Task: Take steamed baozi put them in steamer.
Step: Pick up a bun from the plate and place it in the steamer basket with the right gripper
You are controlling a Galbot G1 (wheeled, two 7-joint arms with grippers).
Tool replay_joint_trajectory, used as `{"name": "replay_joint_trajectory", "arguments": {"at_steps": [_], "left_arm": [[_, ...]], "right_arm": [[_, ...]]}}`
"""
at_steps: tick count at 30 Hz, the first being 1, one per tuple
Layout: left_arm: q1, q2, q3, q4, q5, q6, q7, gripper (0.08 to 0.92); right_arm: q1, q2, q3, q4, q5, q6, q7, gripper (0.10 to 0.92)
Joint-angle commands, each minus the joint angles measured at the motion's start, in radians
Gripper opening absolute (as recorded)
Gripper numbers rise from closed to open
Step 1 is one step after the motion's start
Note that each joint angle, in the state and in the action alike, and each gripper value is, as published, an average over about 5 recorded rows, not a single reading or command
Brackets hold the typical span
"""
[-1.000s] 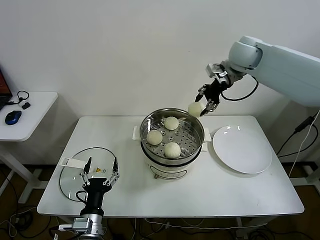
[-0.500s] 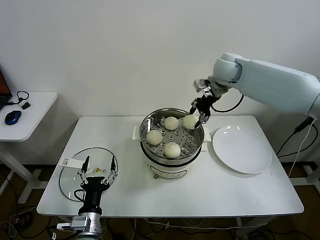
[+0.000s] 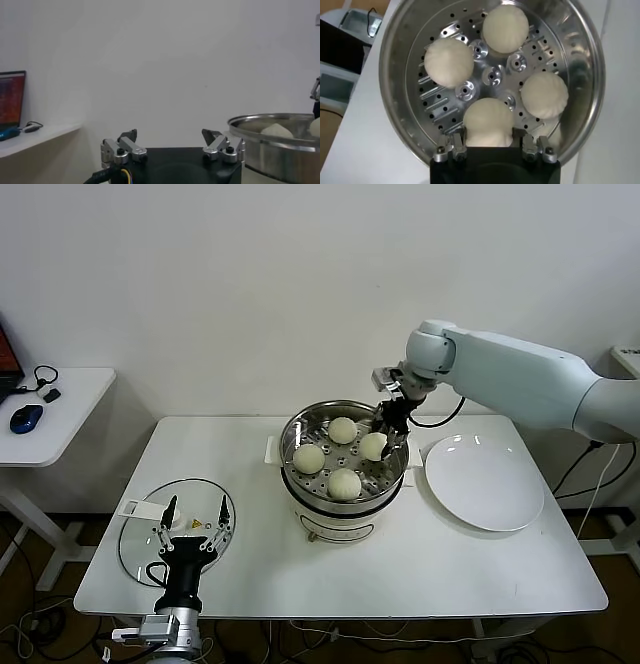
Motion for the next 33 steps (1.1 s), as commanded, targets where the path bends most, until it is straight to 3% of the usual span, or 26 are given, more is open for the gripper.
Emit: {"name": "replay_joint_trajectory", "arguments": {"at_steps": [1,18,27,33], "left_arm": [[0.0,-0.001,-0.001,0.001,-0.002,-0.001,0.001,0.823],[-0.001,0.0,-0.001,0.002,-0.001,-0.002,0.001,0.823],[-0.001,0.001,0.0,0.003,-0.001,-0.001,0.001,0.823],[-0.001,0.0,0.003,0.006,0.001,-0.001,0.001,0.823]], "right_arm": [[-0.043,0.039,0.009,-0.055,-0.018,0.002,-0.002,0.611],[-0.063,0.053,0.03,-0.08,-0.042,0.018,-0.002,0.613],[-0.048,0.039,0.042,-0.06,-0.036,0.025,-0.013,0.799],[0.001,-0.003,0.036,0.003,-0.004,0.028,-0.022,0.822]]}}
